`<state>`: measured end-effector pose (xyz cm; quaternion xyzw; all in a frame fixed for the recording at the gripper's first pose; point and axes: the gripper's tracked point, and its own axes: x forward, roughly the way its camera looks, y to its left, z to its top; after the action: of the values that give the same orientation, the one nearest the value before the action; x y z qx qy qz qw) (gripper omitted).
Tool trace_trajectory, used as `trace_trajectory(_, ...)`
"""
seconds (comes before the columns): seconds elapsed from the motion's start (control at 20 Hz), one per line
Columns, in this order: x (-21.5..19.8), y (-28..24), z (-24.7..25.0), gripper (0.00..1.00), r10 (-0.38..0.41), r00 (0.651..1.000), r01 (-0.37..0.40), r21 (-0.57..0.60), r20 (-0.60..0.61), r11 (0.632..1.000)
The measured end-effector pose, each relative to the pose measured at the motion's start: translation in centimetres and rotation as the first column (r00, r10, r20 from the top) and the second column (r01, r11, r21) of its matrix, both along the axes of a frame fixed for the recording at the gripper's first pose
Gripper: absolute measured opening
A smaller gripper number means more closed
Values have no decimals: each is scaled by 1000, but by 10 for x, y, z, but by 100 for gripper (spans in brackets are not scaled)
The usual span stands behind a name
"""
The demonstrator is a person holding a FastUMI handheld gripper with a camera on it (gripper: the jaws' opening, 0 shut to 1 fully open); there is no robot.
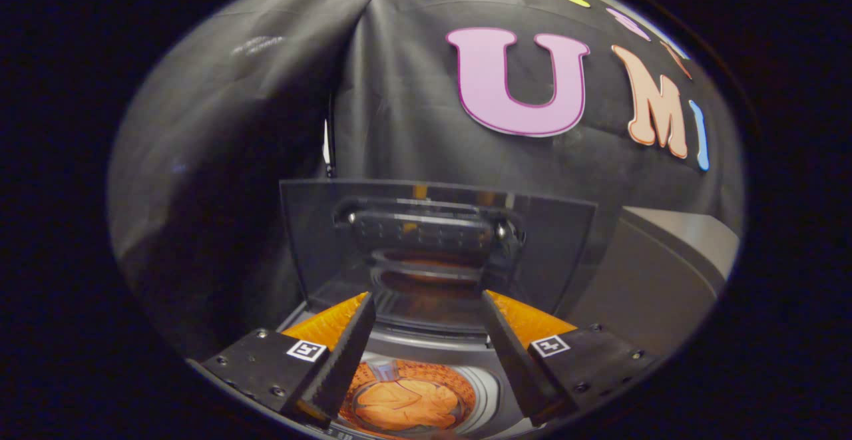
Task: Put the clothes into the washing machine and then close the washing machine lid.
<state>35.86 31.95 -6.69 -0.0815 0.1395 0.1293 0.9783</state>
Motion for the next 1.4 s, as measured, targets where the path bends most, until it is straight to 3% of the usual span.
trace_trajectory(0.25, 22, 7, 53, 96, -4, 998, 1, 51, 65, 999)
trace_trajectory(0.6, 88, 26, 106, 96, -47, 987, 18, 186, 152, 982)
trace_trajectory(0.85, 124, 51, 124, 96, -15, 947, -13, 86, 322, 996)
trace_trajectory(1.05, 135, 67, 92, 97, -21, 966, -4, 95, 258, 995)
trace_trajectory(1.2, 138, 69, 64, 96, -10, 982, 10, -2, 190, 1000)
trace_trajectory(1.3, 138, 69, 49, 96, -28, 994, 19, 88, 102, 996)
trace_trajectory(1.4, 137, 74, 45, 96, -4, 996, -3, 74, 94, 997)
